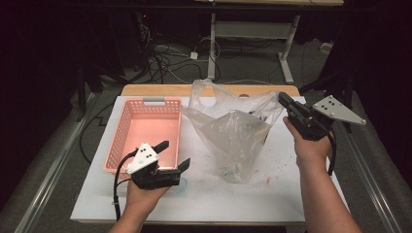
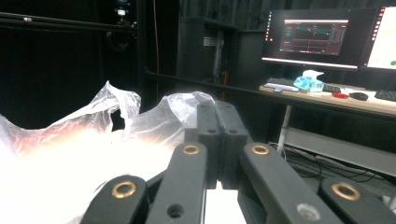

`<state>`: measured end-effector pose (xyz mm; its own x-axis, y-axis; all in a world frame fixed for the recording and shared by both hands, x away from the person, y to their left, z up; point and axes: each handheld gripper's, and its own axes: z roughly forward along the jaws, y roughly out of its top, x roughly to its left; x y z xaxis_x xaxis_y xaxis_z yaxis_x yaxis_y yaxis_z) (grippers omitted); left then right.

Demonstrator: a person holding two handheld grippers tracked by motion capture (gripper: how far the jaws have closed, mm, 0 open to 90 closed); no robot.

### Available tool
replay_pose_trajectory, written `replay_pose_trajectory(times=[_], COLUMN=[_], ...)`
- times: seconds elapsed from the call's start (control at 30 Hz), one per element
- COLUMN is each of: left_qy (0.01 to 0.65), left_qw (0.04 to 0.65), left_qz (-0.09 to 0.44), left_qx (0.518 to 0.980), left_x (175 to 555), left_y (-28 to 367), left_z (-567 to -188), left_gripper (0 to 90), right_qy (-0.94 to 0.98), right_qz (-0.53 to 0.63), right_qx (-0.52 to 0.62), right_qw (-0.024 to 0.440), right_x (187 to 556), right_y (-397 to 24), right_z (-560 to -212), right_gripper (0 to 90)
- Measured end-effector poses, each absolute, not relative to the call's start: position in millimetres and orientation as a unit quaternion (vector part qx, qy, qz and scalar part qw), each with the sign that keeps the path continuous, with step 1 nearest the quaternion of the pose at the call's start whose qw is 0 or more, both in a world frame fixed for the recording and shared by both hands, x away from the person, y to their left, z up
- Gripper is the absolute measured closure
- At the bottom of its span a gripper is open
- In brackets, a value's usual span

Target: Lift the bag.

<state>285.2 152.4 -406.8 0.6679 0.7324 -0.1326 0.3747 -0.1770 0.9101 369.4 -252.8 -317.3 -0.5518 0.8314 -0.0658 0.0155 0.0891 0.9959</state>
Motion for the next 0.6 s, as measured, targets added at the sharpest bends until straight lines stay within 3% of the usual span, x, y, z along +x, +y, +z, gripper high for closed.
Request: replay_pose_trajectory(times=[0.1,0.4,0.6], left_qy=[0.38,0.382,0.385], left_qw=[0.502,0.48,0.474], left_qz=[0.154,0.154,0.155], left_qx=[0.762,0.774,0.777], left_x=[292.7,294.3,294.0], left_y=[146.9,141.0,140.1], left_z=[-418.7,-431.9,-435.3], left_gripper=[0.0,0.0,0.0], right_qy=[0.652,0.653,0.679], right_qz=[0.596,0.609,0.585], right_qx=[0.324,0.306,0.319], right_qw=[0.338,0.331,0.309], right_x=[365.4,344.0,340.4], right_y=[-254.3,-267.9,-272.0], right_z=[-316.4,-310.7,-333.0], right_gripper=[88.6,75.6,66.3])
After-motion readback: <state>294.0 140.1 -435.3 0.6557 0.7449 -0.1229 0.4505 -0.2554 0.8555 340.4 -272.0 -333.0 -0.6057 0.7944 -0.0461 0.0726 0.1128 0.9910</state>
